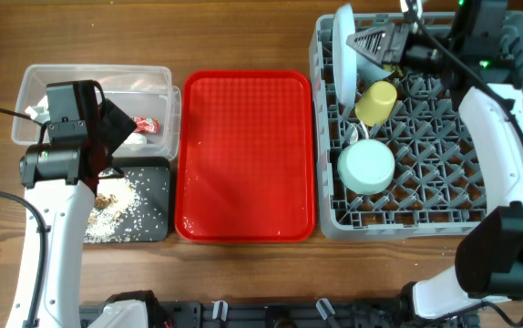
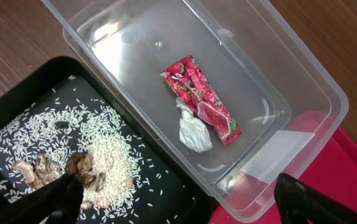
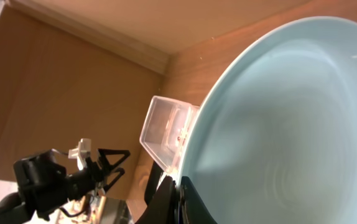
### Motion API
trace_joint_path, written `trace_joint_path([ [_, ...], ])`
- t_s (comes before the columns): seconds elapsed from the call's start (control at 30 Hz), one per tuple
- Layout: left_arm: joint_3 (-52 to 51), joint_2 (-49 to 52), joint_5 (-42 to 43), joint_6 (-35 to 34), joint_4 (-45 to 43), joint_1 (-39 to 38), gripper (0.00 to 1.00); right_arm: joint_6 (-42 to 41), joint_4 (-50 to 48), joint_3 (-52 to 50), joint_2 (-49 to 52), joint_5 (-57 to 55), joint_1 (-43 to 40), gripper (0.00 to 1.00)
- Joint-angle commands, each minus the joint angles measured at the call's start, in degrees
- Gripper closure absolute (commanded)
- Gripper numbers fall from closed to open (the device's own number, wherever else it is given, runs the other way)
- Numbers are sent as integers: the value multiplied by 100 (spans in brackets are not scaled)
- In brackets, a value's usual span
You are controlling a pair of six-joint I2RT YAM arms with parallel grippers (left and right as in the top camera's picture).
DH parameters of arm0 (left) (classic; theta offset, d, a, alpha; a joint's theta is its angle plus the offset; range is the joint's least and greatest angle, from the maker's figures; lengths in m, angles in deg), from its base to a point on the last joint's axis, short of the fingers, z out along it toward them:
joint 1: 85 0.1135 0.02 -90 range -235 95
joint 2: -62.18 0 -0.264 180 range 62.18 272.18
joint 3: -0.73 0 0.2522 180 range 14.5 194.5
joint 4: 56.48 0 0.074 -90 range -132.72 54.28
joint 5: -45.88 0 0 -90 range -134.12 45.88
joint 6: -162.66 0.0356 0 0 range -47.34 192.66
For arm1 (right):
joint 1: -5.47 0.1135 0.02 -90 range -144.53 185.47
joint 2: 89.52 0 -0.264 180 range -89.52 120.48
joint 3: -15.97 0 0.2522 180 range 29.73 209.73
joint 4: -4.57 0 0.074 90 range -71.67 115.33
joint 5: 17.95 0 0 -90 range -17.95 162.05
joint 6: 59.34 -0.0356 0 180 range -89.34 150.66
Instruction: Sort waste into correct bins and load items into the dishwasher rack
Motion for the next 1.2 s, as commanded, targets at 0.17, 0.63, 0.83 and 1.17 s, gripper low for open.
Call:
trace_joint_path([
  [0.17,70,-52,-35,90,-11,26,0,-160,-179,-404,179,-597,-35,96],
  [0.63,70,-52,-35,90,-11,26,0,240,72,-404,321,-1152,-227,93],
  [0.83,70,-52,-35,90,-11,26,0,636,238,-404,321,-1239,-341,69],
  [1.17,70,-52,-35,90,-11,26,0,769,328,-402,293,-1274,-551,41],
])
